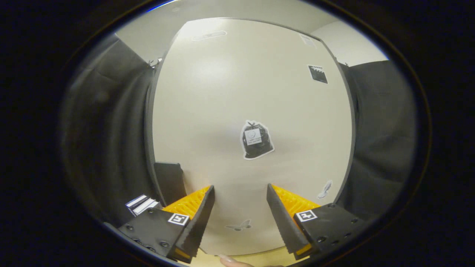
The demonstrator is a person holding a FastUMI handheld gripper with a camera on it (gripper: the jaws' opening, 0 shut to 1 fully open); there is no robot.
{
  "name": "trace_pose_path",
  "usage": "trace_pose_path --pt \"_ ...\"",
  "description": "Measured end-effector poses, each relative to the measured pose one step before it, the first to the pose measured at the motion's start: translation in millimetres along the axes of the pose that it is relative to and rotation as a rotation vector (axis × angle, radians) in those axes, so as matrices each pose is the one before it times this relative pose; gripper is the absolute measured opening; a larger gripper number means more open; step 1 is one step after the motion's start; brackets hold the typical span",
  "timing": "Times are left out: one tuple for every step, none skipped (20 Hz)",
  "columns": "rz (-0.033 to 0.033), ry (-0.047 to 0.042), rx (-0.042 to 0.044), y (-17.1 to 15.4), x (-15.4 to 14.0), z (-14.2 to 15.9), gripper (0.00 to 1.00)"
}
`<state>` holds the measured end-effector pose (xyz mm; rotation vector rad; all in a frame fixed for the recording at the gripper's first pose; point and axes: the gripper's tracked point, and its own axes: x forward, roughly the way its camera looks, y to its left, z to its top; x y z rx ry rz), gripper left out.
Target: Open the shoe cabinet door, grab the shoes and put them into the shoe cabinet, then close the shoe cabinet door.
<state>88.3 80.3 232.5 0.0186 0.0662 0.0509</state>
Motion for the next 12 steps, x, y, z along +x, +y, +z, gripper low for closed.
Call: trace_pose_path --pt "0.00365 0.00101 -0.00194 1.67 1.58 -0.28 0.89" --pt "0.00462 0.00297 -0.00341 1.61 0.56 -0.06 0.89" --pt "-0.00038 -0.00942 -0.00674 1.31 2.02 1.39 0.89" --pt "0.00124 -0.00322 -0.00742 0.04 -0.39 0.29 0.89" --pt "-0.00080 -0.00291 0.00009 -0.79 -0.71 -0.75 0.89" --pt "0.00067 0.00383 0.00318 -0.16 0.14 -0.77 0.89" --pt "-0.00111 0.00033 0.00125 -0.36 0.01 0.40 0.89" --pt "-0.00023 -0.00010 -0.00133 -0.02 0.65 0.43 0.89" --pt "0.00035 -0.00072 -0.00085 -0.19 1.19 0.03 0.89" --pt "0.00098 0.00047 0.00134 0.03 0.33 -0.03 0.89" --pt "0.00091 0.00137 0.00024 -0.02 0.76 -0.69 0.89" --pt "0.00017 -0.00083 0.00005 0.02 0.50 0.55 0.89"
